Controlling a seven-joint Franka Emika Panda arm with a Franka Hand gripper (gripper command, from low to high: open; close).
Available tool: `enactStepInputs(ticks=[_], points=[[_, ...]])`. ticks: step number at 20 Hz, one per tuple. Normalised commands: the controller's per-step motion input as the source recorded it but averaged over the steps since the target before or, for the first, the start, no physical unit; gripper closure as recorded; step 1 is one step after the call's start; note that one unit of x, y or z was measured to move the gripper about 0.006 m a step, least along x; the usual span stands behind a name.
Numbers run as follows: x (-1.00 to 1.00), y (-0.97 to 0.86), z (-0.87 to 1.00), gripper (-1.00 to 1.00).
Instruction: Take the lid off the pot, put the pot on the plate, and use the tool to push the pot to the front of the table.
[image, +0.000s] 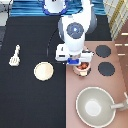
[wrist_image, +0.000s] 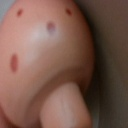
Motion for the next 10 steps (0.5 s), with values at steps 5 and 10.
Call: enactStepInputs(ticks=[5,10], points=[[0.24,-0.01,0.01,1.0],[0.29,0.0,0.03,1.0]])
